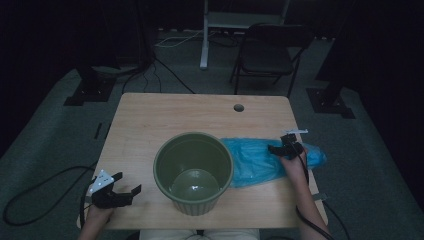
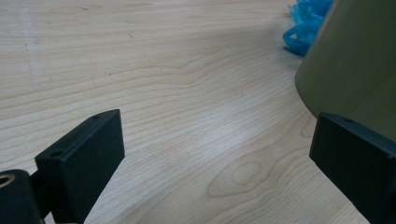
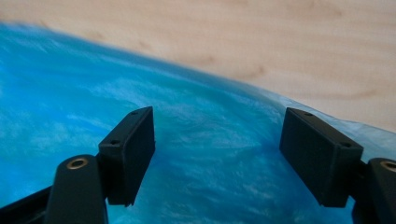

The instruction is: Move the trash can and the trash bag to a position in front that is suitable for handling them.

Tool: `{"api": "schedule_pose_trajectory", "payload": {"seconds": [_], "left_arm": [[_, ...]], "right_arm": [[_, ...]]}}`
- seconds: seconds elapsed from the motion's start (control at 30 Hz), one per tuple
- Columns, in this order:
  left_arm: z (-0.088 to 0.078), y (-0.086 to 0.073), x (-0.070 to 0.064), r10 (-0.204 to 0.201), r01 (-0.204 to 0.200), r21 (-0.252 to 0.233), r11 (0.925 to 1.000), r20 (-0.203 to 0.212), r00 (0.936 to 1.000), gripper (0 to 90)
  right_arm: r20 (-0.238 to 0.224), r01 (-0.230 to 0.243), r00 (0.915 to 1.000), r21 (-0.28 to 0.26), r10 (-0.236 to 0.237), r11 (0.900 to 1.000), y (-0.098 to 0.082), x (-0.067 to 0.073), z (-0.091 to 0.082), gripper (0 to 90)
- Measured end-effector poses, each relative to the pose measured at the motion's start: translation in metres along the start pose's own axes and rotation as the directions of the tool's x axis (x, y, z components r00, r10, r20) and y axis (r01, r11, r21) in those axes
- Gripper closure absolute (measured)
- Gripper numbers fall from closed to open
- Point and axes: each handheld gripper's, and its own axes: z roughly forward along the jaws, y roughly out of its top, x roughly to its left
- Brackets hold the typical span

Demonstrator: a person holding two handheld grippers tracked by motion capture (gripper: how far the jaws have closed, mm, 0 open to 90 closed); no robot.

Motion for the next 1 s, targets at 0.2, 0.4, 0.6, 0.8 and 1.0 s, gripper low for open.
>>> {"api": "schedule_pose_trajectory", "payload": {"seconds": [0.2,0.4,0.6,0.8,1.0], "left_arm": [[0.002,0.001,-0.002,0.001,-0.001,0.002,1.0,0.009,1.0,3.7],[0.004,0.001,-0.004,0.002,-0.002,0.002,1.0,0.018,0.9998,3.7],[0.003,0.002,-0.004,0.002,-0.002,-0.002,1.0,0.017,0.9999,3.7],[0.003,0.002,-0.003,0.004,-0.004,-0.003,1.0,0.016,0.9999,3.7],[0.003,0.002,-0.004,0.008,-0.008,-0.002,1.0,0.016,0.9998,3.7]], "right_arm": [[0.038,0.038,0.9986,-0.039,-0.037,0.998,-0.012,0.004,-0.001,50.5],[0.067,0.076,0.9951,-0.051,-0.073,0.996,-0.015,0.014,-0.005,89.3],[0.129,-0.151,0.9764,-0.173,0.174,0.973,-0.011,-0.002,-0.025,89.8],[0.07,-0.259,0.9573,-0.224,0.281,0.94,-0.022,-0.001,-0.044,56.2],[0.06,-0.223,0.9693,-0.195,0.238,0.955,-0.027,-0.016,-0.072,39.8]]}}
